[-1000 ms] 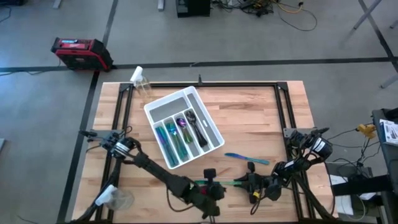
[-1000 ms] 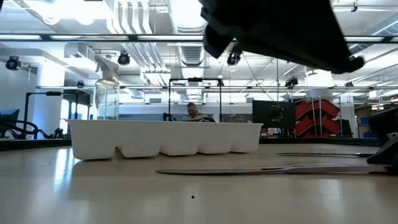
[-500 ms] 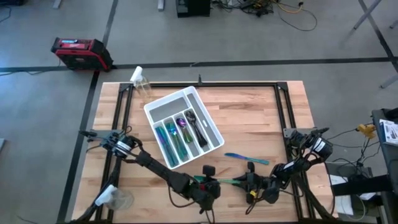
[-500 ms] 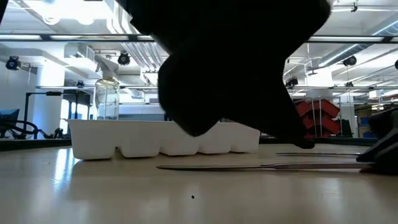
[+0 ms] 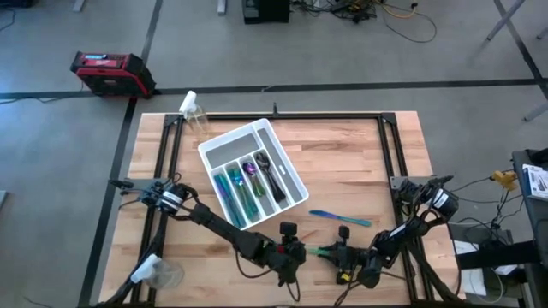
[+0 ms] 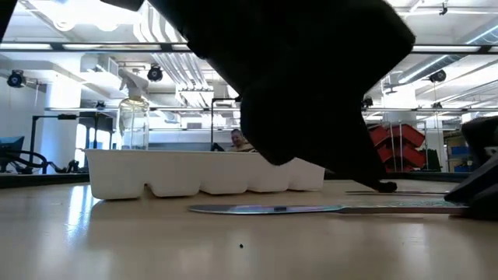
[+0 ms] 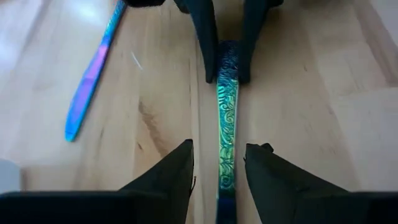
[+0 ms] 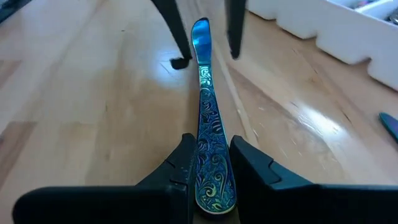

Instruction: Sort silverware

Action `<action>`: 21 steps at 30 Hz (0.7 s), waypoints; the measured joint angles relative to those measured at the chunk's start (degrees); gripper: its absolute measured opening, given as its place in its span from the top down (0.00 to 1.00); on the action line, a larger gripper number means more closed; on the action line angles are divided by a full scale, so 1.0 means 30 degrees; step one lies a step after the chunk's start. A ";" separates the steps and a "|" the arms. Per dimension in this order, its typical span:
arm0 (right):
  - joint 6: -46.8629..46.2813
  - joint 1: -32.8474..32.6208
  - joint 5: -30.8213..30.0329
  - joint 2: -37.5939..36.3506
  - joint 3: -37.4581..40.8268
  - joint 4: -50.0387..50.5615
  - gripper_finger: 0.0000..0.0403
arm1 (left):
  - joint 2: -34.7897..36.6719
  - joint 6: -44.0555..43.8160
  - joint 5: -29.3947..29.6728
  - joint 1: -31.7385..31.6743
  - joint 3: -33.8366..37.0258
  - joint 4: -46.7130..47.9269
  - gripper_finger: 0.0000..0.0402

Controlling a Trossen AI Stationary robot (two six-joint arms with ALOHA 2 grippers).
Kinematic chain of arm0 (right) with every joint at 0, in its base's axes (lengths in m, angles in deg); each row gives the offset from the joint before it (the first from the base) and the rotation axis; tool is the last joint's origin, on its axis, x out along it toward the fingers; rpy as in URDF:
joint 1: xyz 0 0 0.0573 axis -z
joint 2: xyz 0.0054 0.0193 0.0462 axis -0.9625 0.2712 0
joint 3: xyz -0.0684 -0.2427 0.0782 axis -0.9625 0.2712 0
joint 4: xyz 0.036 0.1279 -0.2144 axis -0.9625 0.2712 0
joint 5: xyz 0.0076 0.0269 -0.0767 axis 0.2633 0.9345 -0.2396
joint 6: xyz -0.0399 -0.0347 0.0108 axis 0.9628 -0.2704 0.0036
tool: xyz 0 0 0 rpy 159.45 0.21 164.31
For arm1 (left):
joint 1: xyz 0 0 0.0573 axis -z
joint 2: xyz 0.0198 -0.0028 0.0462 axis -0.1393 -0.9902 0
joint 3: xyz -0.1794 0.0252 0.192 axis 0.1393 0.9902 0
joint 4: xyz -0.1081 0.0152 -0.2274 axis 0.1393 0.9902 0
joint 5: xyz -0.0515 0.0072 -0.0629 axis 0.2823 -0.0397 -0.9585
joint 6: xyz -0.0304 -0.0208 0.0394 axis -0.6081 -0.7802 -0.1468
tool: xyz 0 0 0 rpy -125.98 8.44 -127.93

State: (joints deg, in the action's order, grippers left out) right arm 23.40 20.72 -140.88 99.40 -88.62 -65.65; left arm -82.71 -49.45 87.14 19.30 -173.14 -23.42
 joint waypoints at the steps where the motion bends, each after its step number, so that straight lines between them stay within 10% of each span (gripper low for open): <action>1: 0.0319 0.0014 0.0132 -0.0006 -0.0068 -0.0020 0.87 | 0.0000 -0.0263 -0.0311 -0.0077 0.0035 0.0042 0.67; 21: 0.6879 0.0321 0.0540 -0.1391 -0.0285 -0.0088 0.87 | 0.0070 -0.4033 -0.3580 -0.0341 0.1055 -0.0382 0.71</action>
State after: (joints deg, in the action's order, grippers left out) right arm 44.04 21.69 -139.26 95.22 -89.47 -65.91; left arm -82.50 -61.55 76.40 18.28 -169.97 -24.57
